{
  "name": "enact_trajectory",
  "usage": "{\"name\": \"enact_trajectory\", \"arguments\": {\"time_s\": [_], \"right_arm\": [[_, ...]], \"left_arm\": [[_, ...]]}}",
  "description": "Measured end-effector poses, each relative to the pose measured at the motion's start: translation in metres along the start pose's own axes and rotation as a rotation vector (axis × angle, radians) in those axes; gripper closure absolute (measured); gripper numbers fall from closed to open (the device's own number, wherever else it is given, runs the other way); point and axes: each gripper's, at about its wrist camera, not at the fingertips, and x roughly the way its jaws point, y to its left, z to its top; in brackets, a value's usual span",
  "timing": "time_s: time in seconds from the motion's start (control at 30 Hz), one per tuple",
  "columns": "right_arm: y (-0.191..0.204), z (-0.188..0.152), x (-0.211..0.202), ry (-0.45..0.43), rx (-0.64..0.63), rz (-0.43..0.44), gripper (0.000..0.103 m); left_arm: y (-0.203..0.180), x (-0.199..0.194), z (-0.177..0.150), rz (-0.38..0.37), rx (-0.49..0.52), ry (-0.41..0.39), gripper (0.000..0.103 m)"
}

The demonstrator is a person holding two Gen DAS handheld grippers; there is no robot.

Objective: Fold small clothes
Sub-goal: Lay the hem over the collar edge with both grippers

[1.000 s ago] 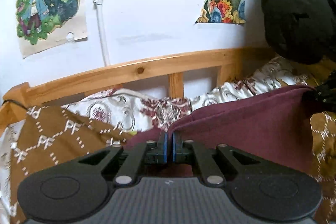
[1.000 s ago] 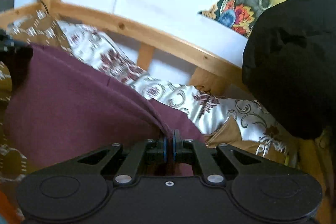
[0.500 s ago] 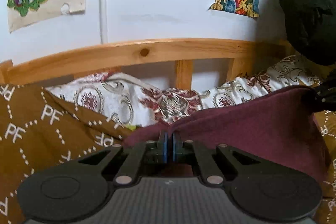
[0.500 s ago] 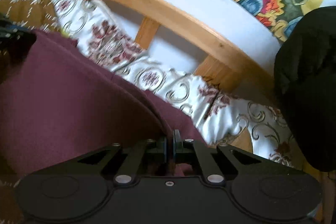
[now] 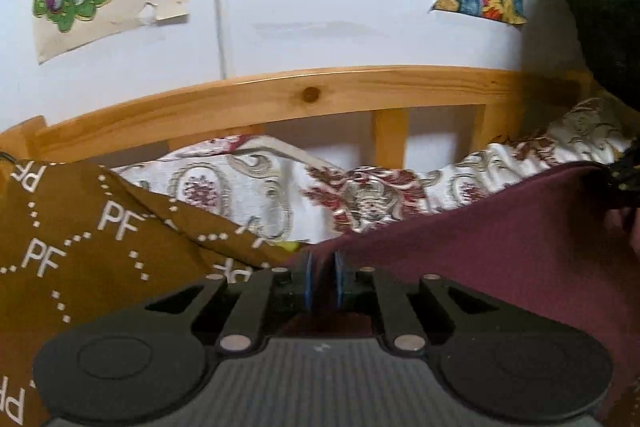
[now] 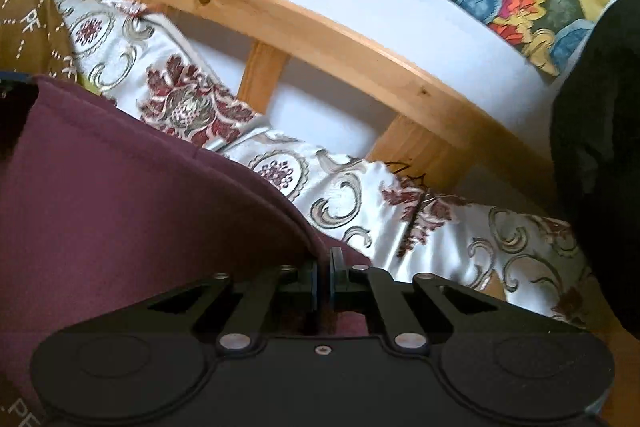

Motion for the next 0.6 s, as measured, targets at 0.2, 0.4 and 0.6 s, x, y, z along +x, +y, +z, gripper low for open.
{"name": "enact_trajectory", "arguments": {"time_s": [0.2, 0.4, 0.6], "right_arm": [[-0.001, -0.005, 0.008, 0.016, 0.001, 0.003, 0.099], [-0.001, -0.005, 0.01, 0.018, -0.005, -0.003, 0.099], [-0.007, -0.008, 0.01, 0.025, 0.014, -0.009, 0.099]], "left_arm": [[0.003, 0.002, 0.0, 0.047, 0.007, -0.007, 0.093], [0.007, 0.0, 0.002, 0.041, 0.001, 0.011, 0.092], [0.022, -0.004, 0.004, 0.022, -0.064, 0.04, 0.059]]}}
